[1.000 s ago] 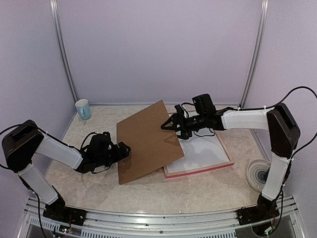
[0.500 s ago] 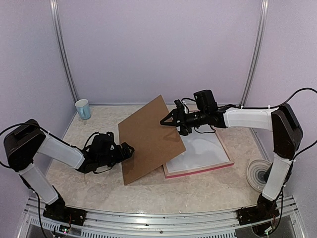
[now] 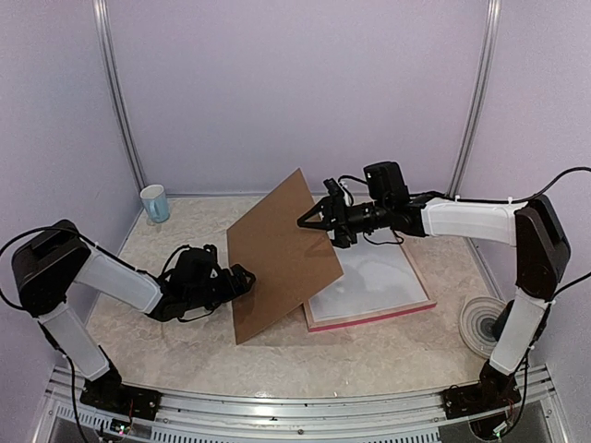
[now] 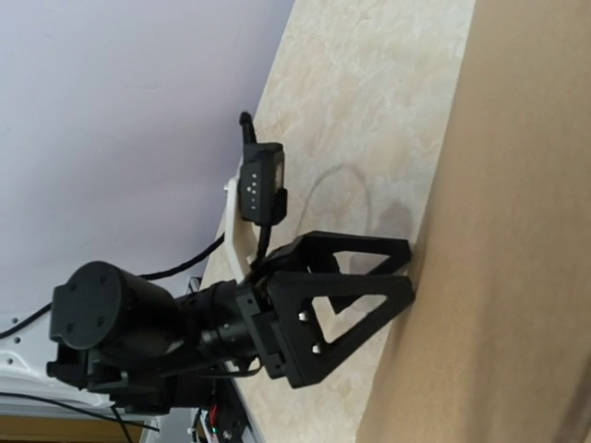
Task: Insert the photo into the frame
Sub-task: Turn over the backboard at the center of the board.
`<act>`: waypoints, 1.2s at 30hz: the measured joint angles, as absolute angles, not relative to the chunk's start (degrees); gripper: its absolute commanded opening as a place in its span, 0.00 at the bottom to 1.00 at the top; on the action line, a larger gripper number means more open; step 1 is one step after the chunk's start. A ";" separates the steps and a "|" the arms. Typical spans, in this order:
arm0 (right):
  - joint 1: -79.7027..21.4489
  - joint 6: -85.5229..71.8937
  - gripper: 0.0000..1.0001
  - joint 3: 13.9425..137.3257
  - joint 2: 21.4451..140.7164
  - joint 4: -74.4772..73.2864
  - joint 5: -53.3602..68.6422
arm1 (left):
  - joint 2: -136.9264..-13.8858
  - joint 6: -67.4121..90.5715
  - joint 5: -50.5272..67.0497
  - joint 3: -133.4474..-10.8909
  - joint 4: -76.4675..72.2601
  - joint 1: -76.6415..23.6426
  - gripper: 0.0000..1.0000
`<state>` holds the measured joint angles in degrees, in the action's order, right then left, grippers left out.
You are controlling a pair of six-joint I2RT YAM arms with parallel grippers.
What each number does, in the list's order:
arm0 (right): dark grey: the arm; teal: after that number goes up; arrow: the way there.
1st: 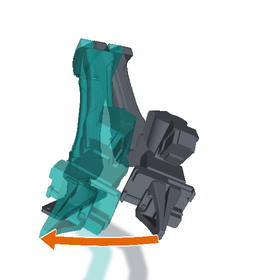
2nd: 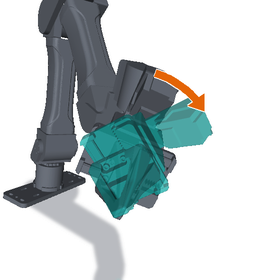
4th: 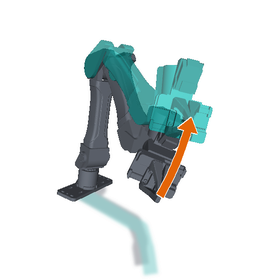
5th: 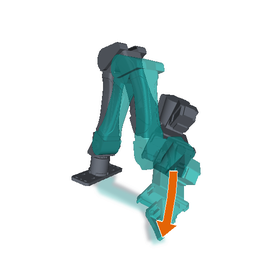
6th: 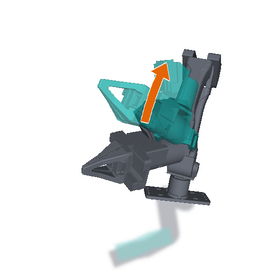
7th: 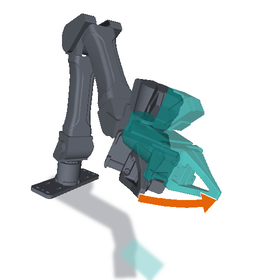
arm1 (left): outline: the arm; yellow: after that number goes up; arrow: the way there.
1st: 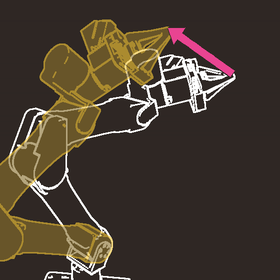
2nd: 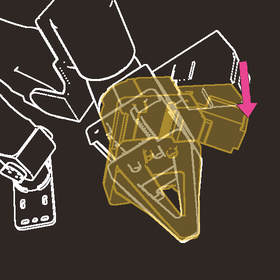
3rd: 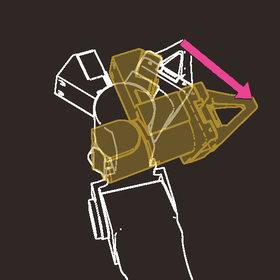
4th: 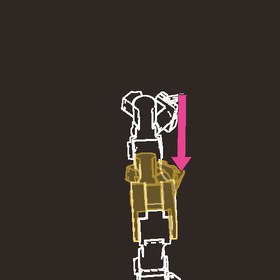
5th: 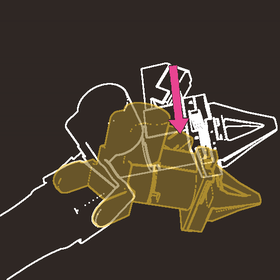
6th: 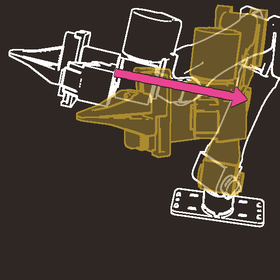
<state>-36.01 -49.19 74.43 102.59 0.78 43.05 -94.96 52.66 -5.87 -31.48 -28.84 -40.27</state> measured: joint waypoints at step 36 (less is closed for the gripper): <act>-37.23 -51.86 0.80 78.26 100.60 2.09 44.95 | -96.95 53.78 -4.67 -35.70 -30.59 -42.30 0.93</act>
